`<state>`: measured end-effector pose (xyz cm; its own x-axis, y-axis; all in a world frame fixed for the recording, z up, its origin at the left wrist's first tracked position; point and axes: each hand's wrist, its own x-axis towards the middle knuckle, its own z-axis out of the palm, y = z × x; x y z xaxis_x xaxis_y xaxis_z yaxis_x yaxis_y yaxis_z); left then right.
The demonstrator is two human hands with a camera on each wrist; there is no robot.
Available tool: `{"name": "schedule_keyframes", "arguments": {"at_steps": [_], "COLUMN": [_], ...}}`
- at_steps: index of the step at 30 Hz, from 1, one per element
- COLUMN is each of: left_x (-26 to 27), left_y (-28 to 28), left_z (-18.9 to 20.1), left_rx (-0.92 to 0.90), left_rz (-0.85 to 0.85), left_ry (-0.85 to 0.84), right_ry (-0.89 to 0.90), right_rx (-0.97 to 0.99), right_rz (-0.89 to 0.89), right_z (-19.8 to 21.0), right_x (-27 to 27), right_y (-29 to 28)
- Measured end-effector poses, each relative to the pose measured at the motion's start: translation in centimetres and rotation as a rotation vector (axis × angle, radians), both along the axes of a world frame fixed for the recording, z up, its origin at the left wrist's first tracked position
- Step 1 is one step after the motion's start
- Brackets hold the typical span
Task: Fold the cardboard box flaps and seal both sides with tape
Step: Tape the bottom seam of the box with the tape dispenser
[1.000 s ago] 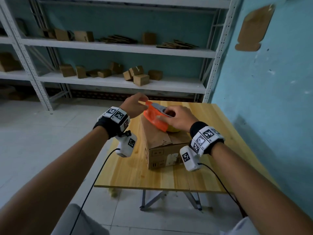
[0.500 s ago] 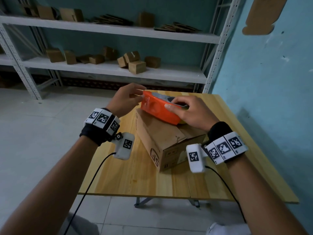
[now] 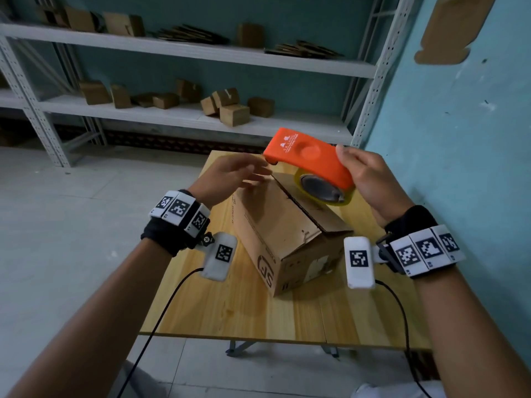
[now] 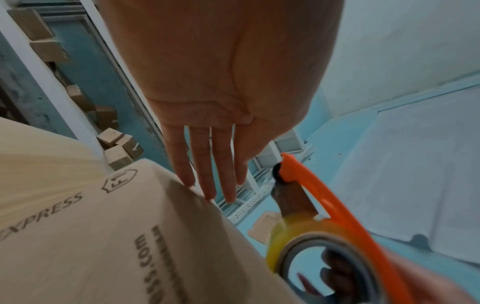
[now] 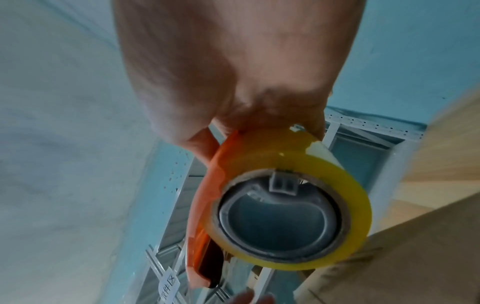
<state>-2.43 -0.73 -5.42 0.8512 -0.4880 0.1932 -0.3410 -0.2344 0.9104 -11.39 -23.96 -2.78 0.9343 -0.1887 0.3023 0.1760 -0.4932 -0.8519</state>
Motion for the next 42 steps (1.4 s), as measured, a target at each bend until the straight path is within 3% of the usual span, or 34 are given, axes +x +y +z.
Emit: {"name": "schedule_keyframes", "arguments": {"at_steps": [3,5,10,17,30,37,42], "left_x": [0.2,0.0,-0.1,-1.0,0.0,-0.1,-0.4], "left_y": [-0.1,-0.4,-0.7,-0.8,-0.3,-0.5,-0.8], "left_z": [-0.8,-1.0,-1.5,-0.8,-1.5,-1.4,-1.2], "left_rx": [0.306,0.420,0.527,0.619,0.343,-0.026,-0.046], "left_rz": [-0.003,-0.047,-0.097,-0.055,-0.046,0.003,0.027], "left_ry": [-0.176,-0.196,-0.330,-0.357,-0.134,0.249,0.327], "right_ry": [0.014,0.012,0.028,0.066,0.116,0.109,0.092], "right_rx": [0.154,0.235,0.335,0.307,0.298,0.249,0.182], "right_rz": [-0.028,-0.060,-0.093,-0.103,-0.067,-0.062,-0.058], "right_z": [0.5,0.8,1.1,1.2,0.6,0.1,-0.1], "right_x": [-0.5,-0.7,-1.0,-1.1,0.5,1.3,1.6], "right_y": [-0.1,-0.5,-1.3,-1.5,-0.8,0.4,0.7]}}
